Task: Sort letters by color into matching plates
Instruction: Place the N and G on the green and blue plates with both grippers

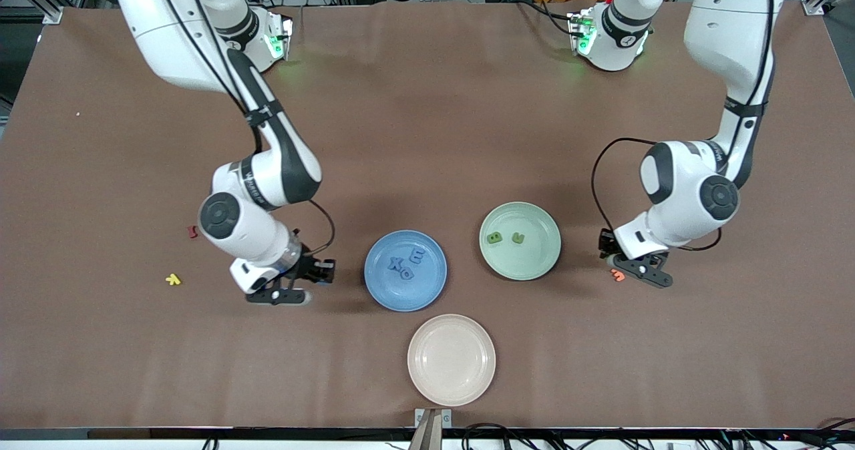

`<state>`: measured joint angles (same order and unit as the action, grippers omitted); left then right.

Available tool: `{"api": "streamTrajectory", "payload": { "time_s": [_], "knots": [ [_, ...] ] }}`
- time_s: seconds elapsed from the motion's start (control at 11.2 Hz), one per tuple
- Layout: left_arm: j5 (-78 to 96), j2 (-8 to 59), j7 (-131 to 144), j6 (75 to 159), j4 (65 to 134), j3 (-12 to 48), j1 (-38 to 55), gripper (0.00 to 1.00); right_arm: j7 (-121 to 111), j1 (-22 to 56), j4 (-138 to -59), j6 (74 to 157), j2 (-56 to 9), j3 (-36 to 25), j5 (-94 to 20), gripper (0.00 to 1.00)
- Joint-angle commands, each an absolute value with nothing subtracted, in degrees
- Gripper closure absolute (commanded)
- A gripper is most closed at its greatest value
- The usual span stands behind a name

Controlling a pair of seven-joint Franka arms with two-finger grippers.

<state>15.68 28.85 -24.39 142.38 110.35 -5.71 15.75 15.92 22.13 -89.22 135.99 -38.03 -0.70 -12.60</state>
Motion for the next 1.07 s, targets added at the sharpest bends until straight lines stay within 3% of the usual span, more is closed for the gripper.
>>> {"api": "streamTrajectory", "payload": {
  "time_s": [0.0, 0.54, 0.71, 0.8, 0.89, 0.98],
  "knots": [
    [16.6, 30.3, -13.3, 141.3, 107.8, -5.7, 23.1, 1.00, 18.1, 26.1, -87.1, 135.8, -38.8, -0.4, -13.5, 0.66],
    [16.5, 35.3, -4.4, 141.3, 103.4, -5.5, 29.7, 1.00, 18.5, 28.8, -82.4, 142.1, -44.5, 3.7, -13.3, 0.66],
    [16.5, 35.3, -4.6, 141.3, 103.2, -5.7, 29.5, 0.39, 18.4, 29.6, -81.7, 143.3, -46.0, 4.0, -13.2, 0.60],
    [16.4, 35.0, -4.7, 141.2, 103.2, -5.7, 29.0, 0.18, 18.7, 29.7, -81.7, 143.8, -46.3, 4.0, -13.2, 0.33],
    [16.4, 34.5, -4.7, 140.7, 103.4, -5.7, 28.6, 0.00, 18.1, 29.7, -81.7, 143.9, -46.5, 4.0, -13.1, 0.00],
    [16.4, 33.1, -5.0, 137.7, 103.3, -6.1, 27.7, 0.00, 17.8, 29.6, -81.7, 143.9, -46.4, 4.0, -12.7, 0.00]
  ]
}}
